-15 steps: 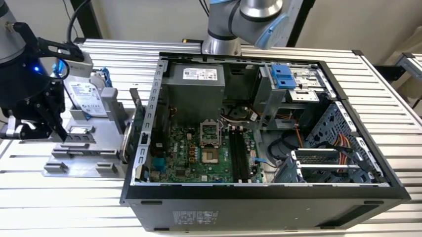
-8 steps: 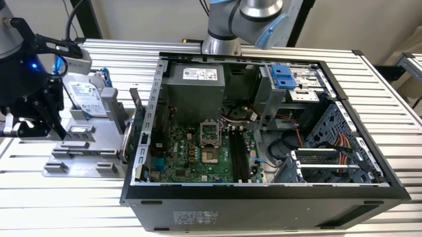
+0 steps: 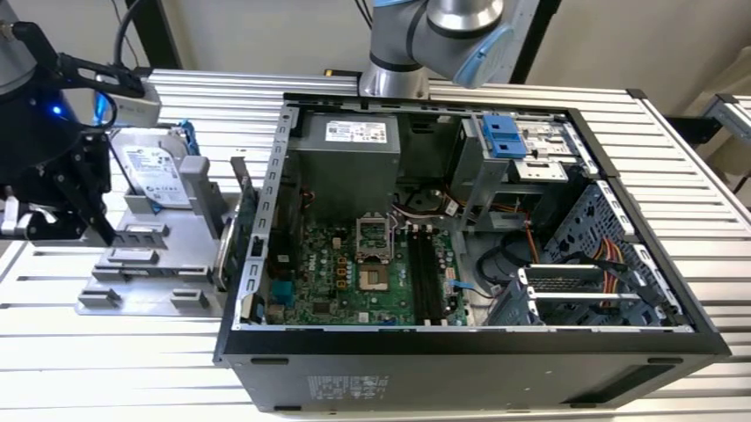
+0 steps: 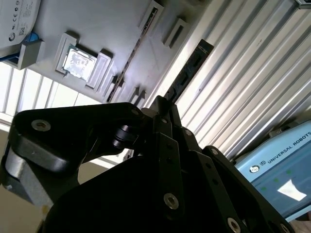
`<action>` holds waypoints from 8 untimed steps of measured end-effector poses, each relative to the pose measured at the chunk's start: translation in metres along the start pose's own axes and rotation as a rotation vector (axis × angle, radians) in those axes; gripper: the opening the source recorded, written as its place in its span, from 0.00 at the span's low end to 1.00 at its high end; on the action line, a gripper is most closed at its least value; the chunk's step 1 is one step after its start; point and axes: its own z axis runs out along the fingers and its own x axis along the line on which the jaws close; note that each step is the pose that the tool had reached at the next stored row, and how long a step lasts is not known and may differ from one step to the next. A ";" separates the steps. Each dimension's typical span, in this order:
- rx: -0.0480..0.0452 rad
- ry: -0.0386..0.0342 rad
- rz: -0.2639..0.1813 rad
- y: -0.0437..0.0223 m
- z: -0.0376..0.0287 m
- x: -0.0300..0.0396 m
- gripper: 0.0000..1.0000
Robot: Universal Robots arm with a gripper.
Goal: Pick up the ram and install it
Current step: 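Pick up the ram and move it above insertion slot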
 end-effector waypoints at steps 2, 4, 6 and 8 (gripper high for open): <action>0.0001 -0.0001 0.000 0.0000 -0.0014 0.0000 0.00; 0.0001 -0.0001 0.000 0.0000 -0.0028 0.0000 0.00; 0.0001 -0.0001 0.000 0.0000 -0.0043 0.0001 0.00; 0.0002 -0.0001 0.000 0.0000 -0.0056 0.0001 0.00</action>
